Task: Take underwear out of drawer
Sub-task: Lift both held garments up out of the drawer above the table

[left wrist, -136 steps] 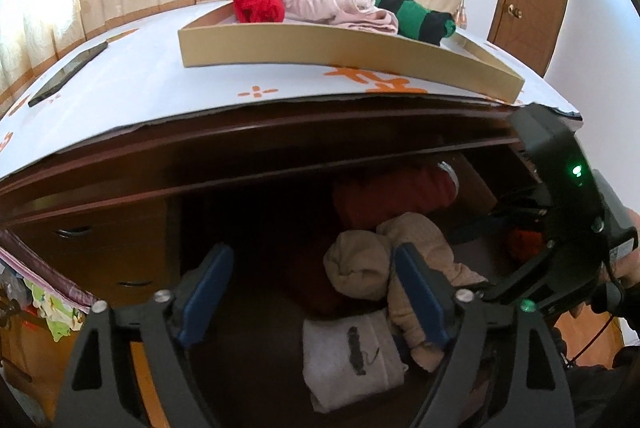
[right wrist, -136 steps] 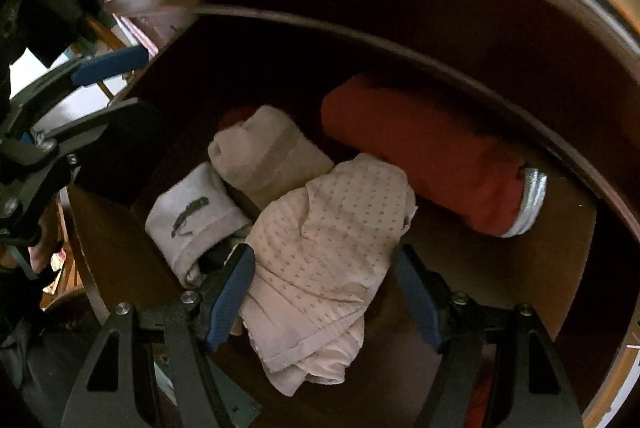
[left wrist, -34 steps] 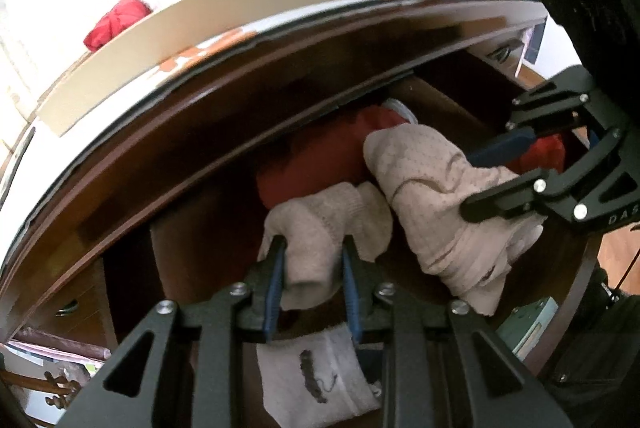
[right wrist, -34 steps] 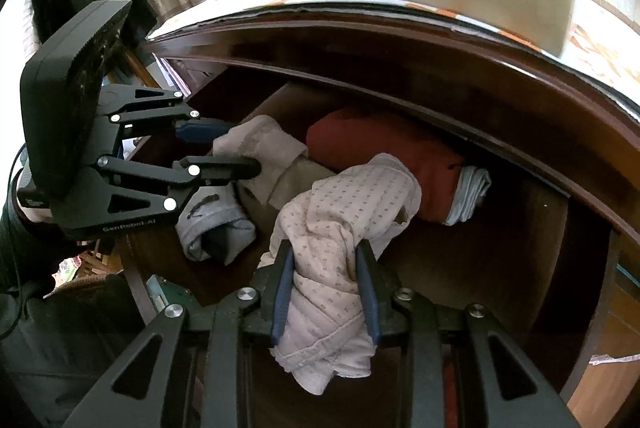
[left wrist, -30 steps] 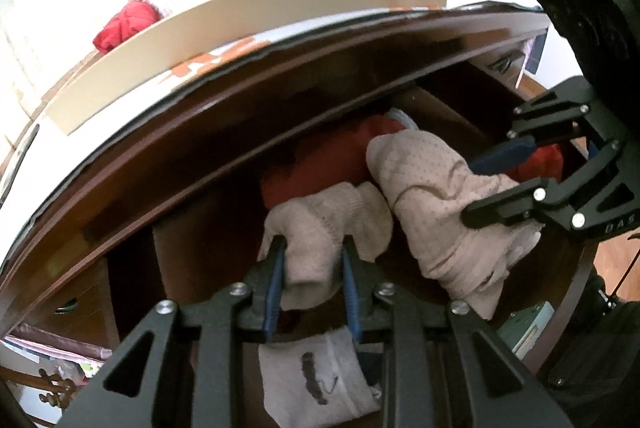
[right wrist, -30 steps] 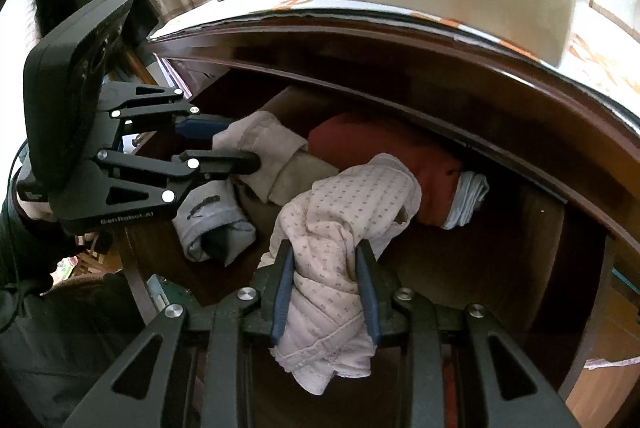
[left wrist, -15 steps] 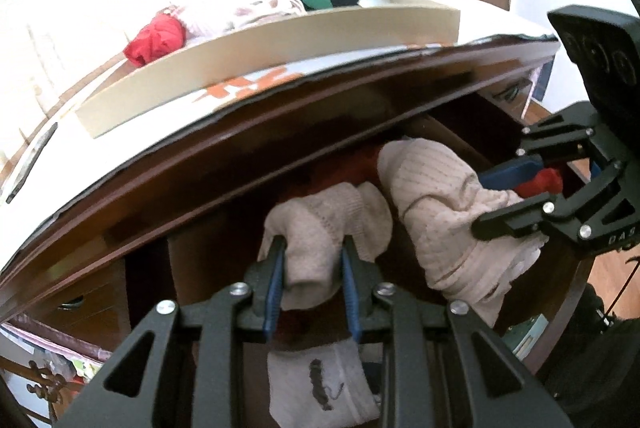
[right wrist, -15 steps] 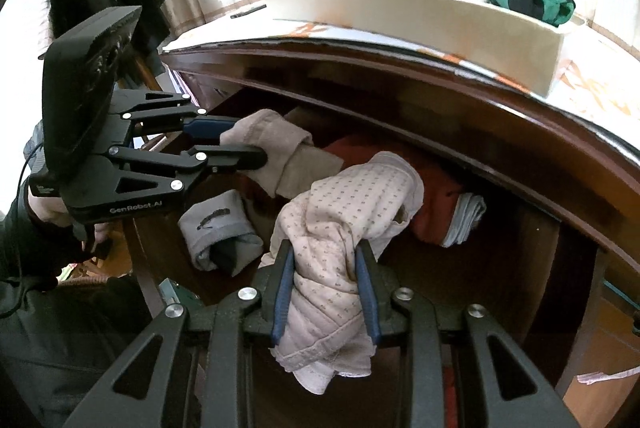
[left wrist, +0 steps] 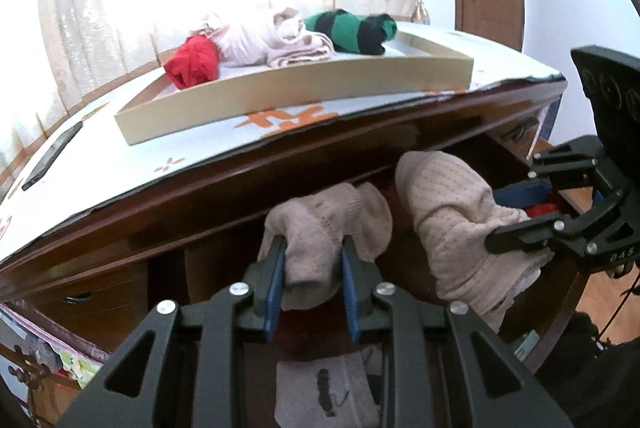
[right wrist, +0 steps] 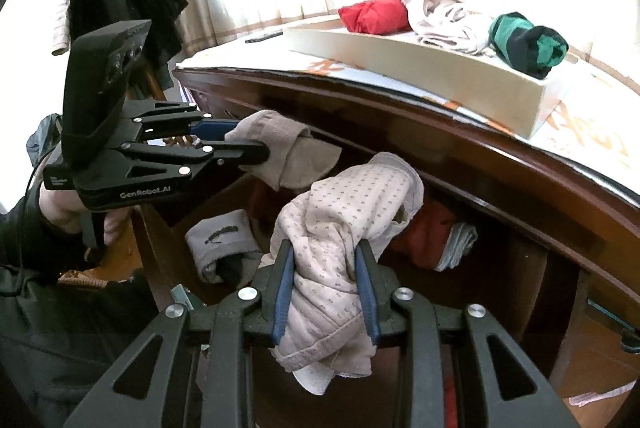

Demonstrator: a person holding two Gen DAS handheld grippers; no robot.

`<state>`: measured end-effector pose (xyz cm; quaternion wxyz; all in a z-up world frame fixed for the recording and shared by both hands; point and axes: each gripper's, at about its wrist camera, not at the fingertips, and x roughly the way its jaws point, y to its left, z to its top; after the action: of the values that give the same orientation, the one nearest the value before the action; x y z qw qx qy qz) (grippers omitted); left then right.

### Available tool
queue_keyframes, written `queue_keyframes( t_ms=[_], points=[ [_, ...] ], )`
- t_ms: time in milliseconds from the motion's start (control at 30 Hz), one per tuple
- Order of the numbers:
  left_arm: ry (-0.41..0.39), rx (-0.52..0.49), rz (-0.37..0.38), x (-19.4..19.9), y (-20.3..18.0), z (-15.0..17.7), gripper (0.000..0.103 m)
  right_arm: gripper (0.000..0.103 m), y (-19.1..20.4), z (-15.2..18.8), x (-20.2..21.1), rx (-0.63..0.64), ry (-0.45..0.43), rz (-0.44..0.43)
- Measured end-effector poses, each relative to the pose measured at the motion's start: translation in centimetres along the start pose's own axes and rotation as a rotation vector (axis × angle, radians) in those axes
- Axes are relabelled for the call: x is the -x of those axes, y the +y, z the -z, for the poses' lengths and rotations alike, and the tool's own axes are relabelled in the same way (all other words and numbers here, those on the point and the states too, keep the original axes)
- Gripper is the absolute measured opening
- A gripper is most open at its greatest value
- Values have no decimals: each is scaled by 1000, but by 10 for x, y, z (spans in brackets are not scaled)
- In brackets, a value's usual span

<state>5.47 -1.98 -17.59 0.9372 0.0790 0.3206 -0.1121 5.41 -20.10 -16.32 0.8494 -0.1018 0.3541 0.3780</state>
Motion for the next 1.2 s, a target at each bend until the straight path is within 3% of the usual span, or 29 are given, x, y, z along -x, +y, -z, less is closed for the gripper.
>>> queue_keyframes(
  t_ms=[1200],
  points=[
    [-221, 103, -19, 44, 10, 0, 24, 28, 20, 11, 38, 97, -244, -7]
  ],
)
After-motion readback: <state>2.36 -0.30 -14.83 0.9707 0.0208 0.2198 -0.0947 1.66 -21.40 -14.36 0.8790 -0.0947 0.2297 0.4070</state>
